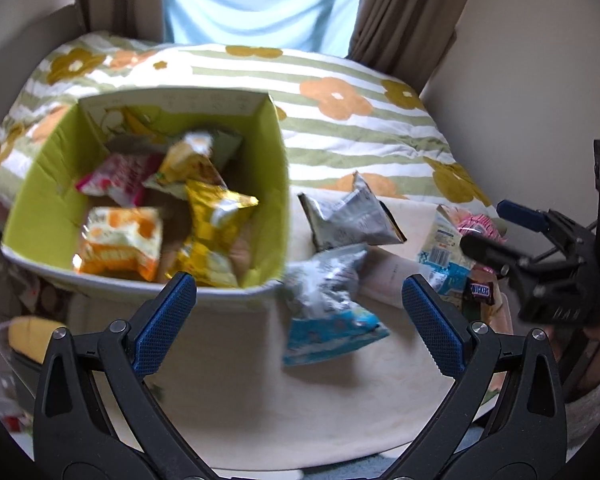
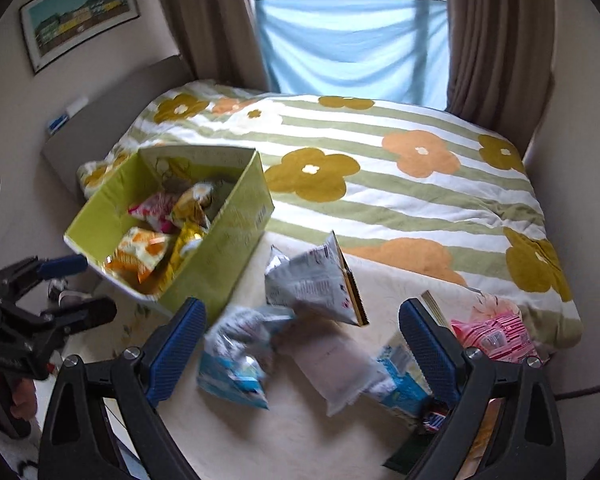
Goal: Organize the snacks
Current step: 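Move both open tools back toward the remaining snacks on the table, then grasp the blue-white bag with the left tool while the right tool grasps the white packet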
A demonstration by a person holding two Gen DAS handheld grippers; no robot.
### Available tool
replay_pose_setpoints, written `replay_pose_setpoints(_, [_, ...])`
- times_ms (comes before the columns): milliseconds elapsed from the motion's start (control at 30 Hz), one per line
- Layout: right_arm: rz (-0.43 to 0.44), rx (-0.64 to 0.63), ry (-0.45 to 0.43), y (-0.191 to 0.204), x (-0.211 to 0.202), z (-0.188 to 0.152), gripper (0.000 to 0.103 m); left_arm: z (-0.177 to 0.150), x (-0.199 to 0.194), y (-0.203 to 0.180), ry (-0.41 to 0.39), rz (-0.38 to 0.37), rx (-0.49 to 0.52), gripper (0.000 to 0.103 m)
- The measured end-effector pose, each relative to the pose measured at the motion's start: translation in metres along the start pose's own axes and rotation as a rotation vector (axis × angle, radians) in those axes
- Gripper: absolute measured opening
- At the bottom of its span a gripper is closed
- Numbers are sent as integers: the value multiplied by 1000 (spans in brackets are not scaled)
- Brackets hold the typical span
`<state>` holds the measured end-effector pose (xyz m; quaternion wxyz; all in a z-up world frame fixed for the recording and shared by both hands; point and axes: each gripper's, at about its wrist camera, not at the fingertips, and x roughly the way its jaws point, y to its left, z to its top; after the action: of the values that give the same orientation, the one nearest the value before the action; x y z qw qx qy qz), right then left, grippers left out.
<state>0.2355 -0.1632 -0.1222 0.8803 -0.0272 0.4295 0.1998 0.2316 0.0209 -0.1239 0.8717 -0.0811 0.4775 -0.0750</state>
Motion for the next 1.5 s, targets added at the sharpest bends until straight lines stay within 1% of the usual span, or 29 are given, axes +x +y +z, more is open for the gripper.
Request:
replay_pose_setpoints(100, [12,-56,34,-11,9,-14,96,-13,14,-11,28,11,-56,102])
replay_pose_setpoints(233, [84,-118,89,-26,30,-32,96,-33,36,-17,68,32,-141,102])
replay_pose_setpoints(333, [121,-162,121,-33,45,-44,96,-46,57,-16,98,30,-202,102])
replay_pose_setpoints(433, [155,-211,145,-39,63,-55,96,-54,78,-15,119,32,-242,102])
replay_pose_setpoints(533, [174,-230,169,-43,77,-60,96,-58,100,-13,126,31,-275,102])
replay_pose_setpoints(667, [173,-271,190,-45,94,-66,96,-60,121,-14,134,46,-268,101])
replay_pose_setpoints(800, [180,-328,194,-40,104,-68,96,-59,137,-10,142,43,-269,93])
replay_pose_setpoints(900, [178,-381,207,-33,114,-69,96,-61,146,-6,157,36,-285,92])
replay_pose_setpoints(933, [178,-397,211,-31,116,-70,96,-63,148,-4,162,31,-289,90])
replay_pose_setpoints(967, [178,-424,220,-27,120,-71,96,-64,150,-3,165,26,-290,89])
replay_pose_setpoints(1033, [173,-470,232,-22,126,-73,96,-67,153,-1,172,25,-296,81])
replay_pose_setpoints(1167, [165,-526,246,-15,132,-78,96,-71,152,-1,169,16,-290,77])
replay_pose_setpoints(1233, [161,-541,252,-13,134,-78,95,-72,150,0,167,15,-290,72])
replay_pose_setpoints(1333, [157,-561,257,-10,137,-78,90,-74,147,0,164,18,-294,65])
replay_pose_setpoints(1500, [155,-602,267,-2,143,-80,86,-74,144,-3,171,34,-271,62])
